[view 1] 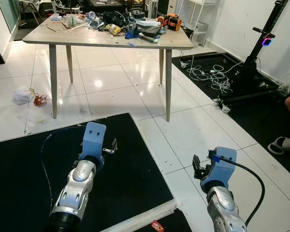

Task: Picking trash to rubbish bin

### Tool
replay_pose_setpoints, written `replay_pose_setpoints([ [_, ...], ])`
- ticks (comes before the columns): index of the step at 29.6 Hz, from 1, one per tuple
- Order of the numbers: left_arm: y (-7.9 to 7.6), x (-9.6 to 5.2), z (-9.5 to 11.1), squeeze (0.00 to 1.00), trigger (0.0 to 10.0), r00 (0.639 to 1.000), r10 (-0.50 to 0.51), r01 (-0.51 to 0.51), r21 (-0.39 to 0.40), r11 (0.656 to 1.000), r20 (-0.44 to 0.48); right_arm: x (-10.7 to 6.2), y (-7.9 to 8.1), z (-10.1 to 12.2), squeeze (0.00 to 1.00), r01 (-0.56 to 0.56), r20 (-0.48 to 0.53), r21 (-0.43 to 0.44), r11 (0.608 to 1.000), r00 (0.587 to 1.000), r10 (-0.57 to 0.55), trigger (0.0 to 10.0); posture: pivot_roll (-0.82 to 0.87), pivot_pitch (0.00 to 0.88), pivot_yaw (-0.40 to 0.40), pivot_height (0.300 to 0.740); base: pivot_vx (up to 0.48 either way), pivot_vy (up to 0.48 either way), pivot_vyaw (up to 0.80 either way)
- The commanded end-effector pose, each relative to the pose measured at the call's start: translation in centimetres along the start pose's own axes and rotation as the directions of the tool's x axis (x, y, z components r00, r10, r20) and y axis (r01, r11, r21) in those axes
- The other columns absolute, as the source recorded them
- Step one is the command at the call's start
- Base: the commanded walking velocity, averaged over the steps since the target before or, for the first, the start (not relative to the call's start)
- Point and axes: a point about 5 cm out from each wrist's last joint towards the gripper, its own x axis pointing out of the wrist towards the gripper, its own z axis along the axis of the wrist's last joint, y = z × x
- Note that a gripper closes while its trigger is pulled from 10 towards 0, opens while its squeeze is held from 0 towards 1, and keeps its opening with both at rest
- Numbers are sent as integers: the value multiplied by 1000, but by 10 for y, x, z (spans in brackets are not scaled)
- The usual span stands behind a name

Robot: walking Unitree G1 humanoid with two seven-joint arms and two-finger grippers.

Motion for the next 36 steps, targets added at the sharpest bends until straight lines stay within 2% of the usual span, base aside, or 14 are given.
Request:
replay_pose_setpoints([
  [1, -1, -1, 0, 0, 10000, 1000, -1, 1, -17, 1000, 1, 0, 1, -1, 0, -3, -10, 0, 1000, 1000, 3, 10000, -81, 71, -8, 740, 364, 0, 0],
  [36, -4, -3, 1, 0, 10000, 1000, -8, 8, -9, 1000, 7, 0, 3, -2, 0, -33, -11, -21, 999, 999, 33, 10000, -83, 53, -15, 740, 396, 0, 0],
])
